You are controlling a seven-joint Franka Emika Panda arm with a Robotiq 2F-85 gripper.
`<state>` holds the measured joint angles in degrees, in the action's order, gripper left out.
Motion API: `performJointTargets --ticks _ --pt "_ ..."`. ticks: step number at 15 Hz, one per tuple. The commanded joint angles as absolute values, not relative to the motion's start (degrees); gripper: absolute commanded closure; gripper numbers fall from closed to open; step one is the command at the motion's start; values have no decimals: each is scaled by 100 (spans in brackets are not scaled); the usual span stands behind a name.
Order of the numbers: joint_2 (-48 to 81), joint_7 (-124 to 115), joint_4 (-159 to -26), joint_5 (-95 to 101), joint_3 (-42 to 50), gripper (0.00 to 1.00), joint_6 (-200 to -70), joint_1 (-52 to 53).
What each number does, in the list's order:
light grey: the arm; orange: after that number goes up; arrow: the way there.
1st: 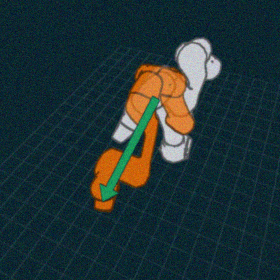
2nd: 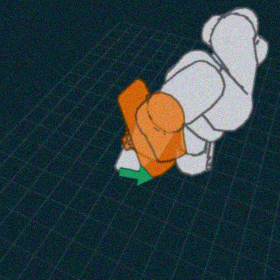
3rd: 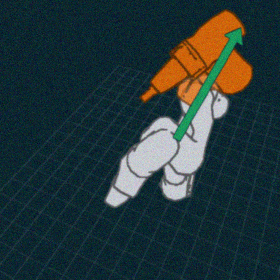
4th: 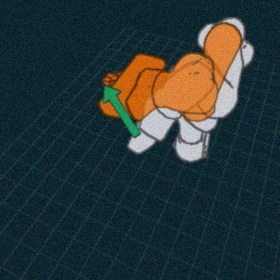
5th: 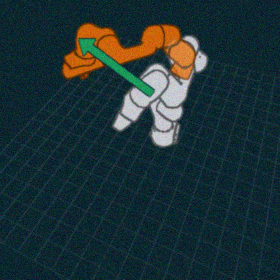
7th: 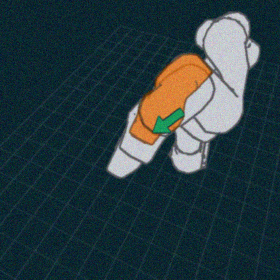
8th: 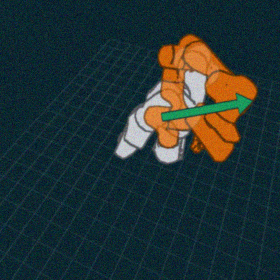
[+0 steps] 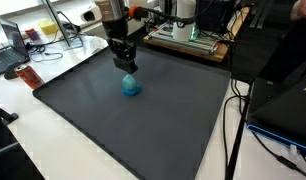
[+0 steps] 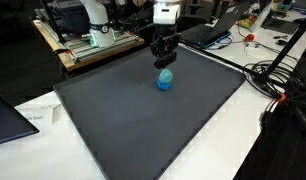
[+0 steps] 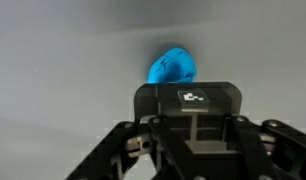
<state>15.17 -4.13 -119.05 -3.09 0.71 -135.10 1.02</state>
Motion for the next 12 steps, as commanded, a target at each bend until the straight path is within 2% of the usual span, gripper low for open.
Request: performJointTargets --ticks 1,6,12 --pt "1858 -550 -11639 1 127 78 -13235 131" --pt "2112 -411 -11498 -73 61 78 -13311 134" --pt "2194 -320 -11327 12 77 78 -12687 118"
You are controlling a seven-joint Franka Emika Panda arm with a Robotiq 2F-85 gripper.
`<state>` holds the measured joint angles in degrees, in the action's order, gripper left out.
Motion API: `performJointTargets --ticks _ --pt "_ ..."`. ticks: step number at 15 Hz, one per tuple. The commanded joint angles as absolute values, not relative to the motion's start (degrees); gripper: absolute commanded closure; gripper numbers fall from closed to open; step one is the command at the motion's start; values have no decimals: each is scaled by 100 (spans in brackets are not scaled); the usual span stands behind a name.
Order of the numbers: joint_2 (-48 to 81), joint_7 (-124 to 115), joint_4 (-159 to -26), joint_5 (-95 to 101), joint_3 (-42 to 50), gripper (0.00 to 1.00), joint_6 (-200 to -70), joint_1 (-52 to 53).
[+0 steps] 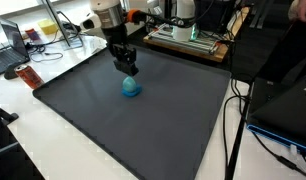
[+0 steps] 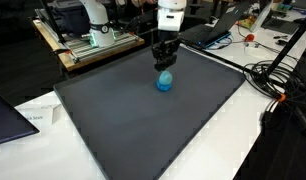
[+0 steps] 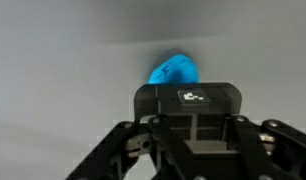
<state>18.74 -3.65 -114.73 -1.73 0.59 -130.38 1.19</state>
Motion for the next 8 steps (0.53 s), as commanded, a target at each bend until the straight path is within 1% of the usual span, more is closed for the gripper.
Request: performJointTargets --ticks 1,8 --pt "2234 -259 -11264 1 60 78 -12559 113" --pt "2536 233 -10864 128 -6 78 -11782 118"
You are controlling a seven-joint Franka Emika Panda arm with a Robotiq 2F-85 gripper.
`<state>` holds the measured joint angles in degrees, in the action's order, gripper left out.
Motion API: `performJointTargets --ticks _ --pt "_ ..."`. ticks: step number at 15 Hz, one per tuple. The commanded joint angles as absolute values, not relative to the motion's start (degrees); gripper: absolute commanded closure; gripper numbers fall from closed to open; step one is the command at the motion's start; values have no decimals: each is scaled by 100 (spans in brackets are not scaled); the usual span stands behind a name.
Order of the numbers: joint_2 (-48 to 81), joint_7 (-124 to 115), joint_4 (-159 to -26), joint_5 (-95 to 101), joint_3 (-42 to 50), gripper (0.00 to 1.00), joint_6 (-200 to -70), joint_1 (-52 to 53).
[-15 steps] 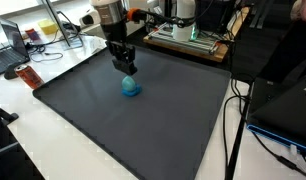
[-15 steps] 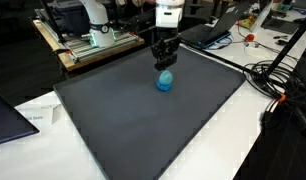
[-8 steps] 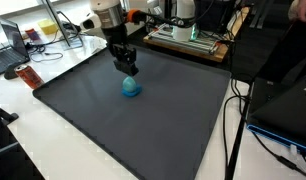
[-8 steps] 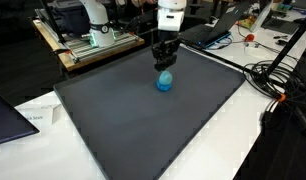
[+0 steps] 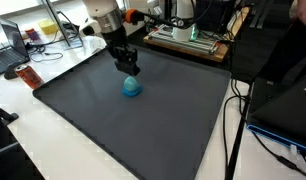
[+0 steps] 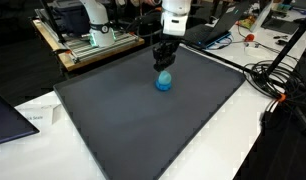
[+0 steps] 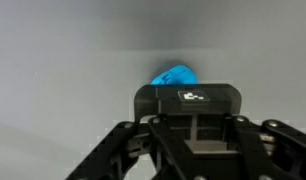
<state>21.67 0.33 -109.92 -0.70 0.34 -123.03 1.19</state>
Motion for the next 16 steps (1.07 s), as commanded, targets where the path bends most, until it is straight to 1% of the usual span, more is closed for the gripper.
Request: performJointTargets --ticks 1,16 --pt "2555 332 -10808 122 -23 78 -11676 105" --pt "2849 315 -10230 848 0 78 -10646 394"
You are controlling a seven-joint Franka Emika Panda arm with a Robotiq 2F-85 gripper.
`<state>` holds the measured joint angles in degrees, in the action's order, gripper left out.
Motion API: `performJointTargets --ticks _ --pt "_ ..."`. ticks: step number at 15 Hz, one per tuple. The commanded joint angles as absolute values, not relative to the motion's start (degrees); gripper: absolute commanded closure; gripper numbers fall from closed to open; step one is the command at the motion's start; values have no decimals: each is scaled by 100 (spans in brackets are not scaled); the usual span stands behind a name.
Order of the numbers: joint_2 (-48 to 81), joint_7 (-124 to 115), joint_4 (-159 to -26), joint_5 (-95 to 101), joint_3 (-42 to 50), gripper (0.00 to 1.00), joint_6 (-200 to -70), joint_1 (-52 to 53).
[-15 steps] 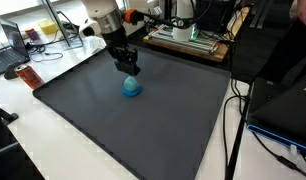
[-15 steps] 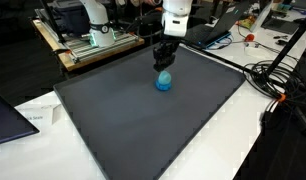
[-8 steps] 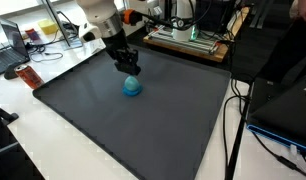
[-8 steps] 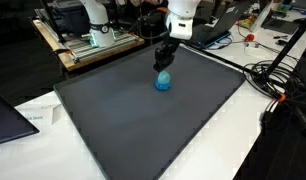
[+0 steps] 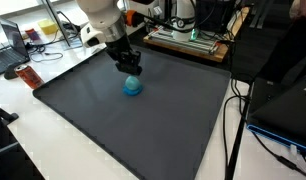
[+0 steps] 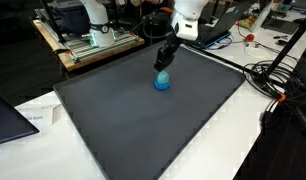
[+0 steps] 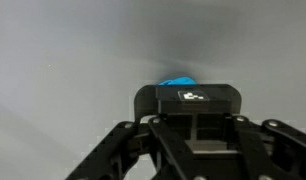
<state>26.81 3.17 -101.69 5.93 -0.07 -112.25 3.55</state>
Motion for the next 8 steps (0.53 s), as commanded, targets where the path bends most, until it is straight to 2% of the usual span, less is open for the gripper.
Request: performJointTargets --ticks 1,8 --pt "2858 312 -10209 880 1 78 -10598 409" --pt "3007 249 -9917 1059 13 78 -10205 502"
